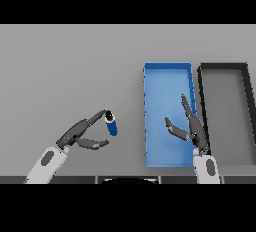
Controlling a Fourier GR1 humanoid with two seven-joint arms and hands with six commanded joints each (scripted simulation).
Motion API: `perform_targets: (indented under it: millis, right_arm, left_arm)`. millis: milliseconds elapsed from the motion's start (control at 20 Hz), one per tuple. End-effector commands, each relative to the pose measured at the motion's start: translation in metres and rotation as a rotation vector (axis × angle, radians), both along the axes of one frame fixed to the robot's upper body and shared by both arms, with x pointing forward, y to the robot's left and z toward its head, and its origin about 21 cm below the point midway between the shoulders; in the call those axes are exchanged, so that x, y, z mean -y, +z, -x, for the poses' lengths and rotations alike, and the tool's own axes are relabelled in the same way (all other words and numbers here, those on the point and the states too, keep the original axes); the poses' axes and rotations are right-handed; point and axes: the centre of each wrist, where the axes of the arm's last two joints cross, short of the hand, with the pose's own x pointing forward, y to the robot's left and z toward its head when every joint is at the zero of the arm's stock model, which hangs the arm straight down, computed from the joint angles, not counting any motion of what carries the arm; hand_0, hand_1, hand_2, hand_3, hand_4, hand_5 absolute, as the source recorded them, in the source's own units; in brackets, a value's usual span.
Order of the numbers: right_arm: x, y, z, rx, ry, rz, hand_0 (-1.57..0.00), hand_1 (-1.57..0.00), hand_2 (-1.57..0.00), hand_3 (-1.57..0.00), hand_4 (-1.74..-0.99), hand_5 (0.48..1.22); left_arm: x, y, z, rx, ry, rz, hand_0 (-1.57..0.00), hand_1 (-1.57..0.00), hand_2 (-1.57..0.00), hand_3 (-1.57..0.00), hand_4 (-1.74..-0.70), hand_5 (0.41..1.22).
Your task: Pick up the blue pipe and place it into the blue bin.
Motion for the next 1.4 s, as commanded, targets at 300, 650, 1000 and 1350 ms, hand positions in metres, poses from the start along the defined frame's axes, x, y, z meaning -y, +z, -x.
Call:
perform_targets:
  millis: [300, 650, 1000, 1350]
  right_arm:
    - [0.001, -0.001, 0.002, -0.011, -0.008, 0.003, 0.00, 0.00, 0.00, 0.00, -1.318, 0.657]
    - [0.007, -0.001, 0.004, -0.016, -0.020, 0.002, 0.00, 0.00, 0.00, 0.00, -1.321, 0.664]
    - [0.005, -0.001, 0.007, -0.014, -0.016, 0.011, 0.00, 0.00, 0.00, 0.00, -1.309, 0.664]
    - [0.006, -0.001, 0.000, -0.019, -0.011, 0.024, 0.00, 0.00, 0.00, 0.00, -1.281, 0.662]
  left_arm:
    - [0.039, -0.014, -0.016, 0.005, 0.001, 0.052, 0.00, 0.00, 0.00, 0.00, -1.21, 0.499]
    - [0.067, -0.029, -0.022, -0.014, -0.029, 0.099, 0.00, 0.00, -0.02, -0.02, -1.22, 0.536]
    - [0.081, -0.035, -0.021, -0.075, -0.016, 0.200, -0.94, -1.02, -1.09, -1.10, -1.55, 1.020]
    - [0.090, -0.019, -0.017, 0.013, -0.040, 0.233, -1.44, -1.46, -1.47, -1.42, -1.69, 1.179]
